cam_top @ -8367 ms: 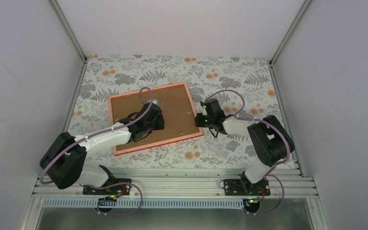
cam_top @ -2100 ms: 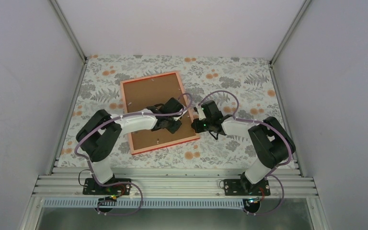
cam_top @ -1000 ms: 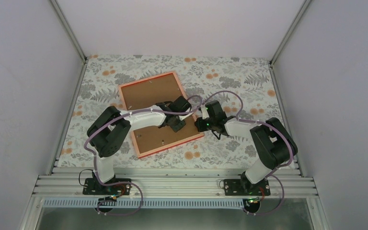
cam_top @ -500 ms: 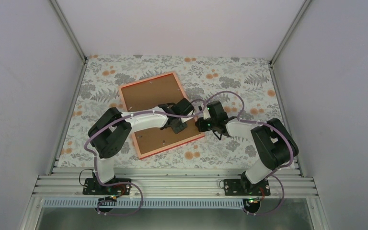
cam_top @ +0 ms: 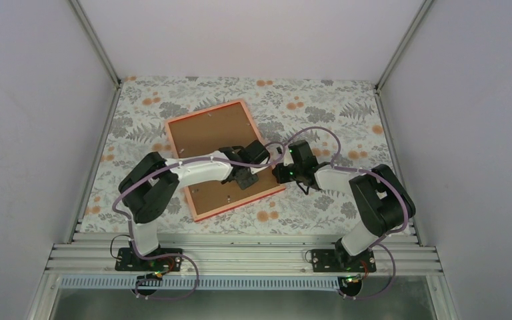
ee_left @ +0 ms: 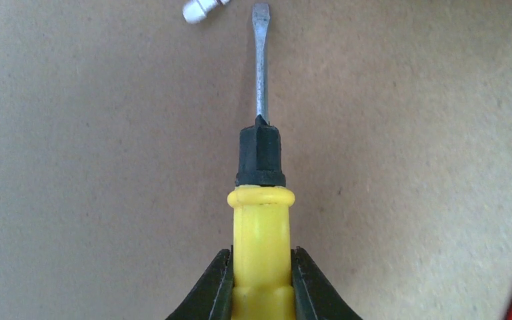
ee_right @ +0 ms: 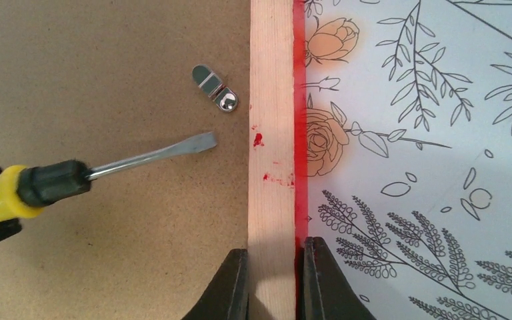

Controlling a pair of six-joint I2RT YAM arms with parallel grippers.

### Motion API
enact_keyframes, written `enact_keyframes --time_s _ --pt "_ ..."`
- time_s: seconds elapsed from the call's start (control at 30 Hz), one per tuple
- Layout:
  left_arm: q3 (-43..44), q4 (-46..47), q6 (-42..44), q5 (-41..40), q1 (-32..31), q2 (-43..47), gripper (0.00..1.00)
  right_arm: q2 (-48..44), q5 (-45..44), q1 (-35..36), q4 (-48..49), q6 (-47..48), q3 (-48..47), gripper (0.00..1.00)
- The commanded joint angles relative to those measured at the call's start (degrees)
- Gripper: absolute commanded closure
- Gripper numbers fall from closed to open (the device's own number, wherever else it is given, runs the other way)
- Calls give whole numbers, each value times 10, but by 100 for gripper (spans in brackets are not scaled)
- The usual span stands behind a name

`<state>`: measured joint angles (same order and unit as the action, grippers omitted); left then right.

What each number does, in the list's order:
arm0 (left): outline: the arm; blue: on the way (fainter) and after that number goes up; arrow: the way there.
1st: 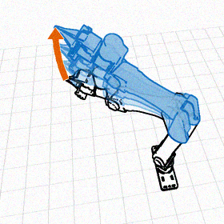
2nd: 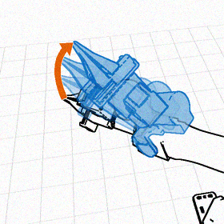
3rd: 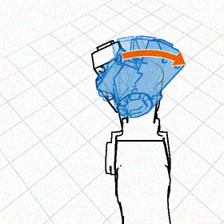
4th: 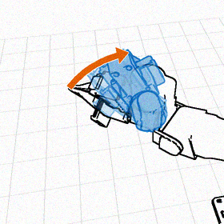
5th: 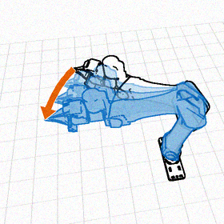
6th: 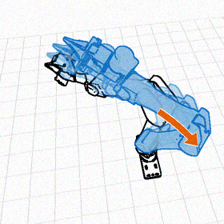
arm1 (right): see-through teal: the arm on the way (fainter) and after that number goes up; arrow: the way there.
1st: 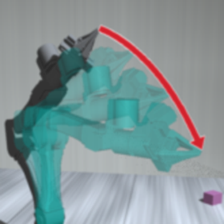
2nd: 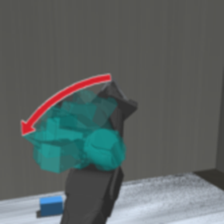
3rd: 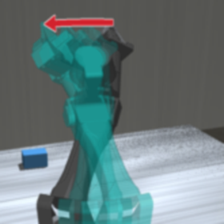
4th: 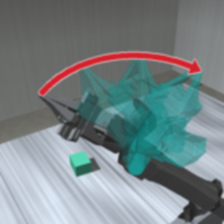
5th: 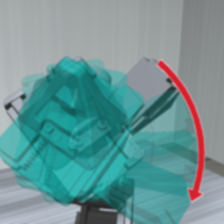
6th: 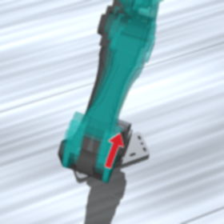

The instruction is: Take the photo out of the frame

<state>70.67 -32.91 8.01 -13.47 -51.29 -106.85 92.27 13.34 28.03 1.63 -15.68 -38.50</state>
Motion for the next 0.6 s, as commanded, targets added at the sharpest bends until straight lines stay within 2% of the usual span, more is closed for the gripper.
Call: enact_keyframes --time_s 0.0,0.37,0.57 --pt "-16 -34 -12 -2 -6 39 97 2 -5 -8 -13 5 15 90" --pt "-52 -2 -86 -15 8 124 97 -11 13 -8 -26 -9 19 91" --pt "-80 14 -132 -8 25 160 97 -37 20 -4 -54 -19 27 87"
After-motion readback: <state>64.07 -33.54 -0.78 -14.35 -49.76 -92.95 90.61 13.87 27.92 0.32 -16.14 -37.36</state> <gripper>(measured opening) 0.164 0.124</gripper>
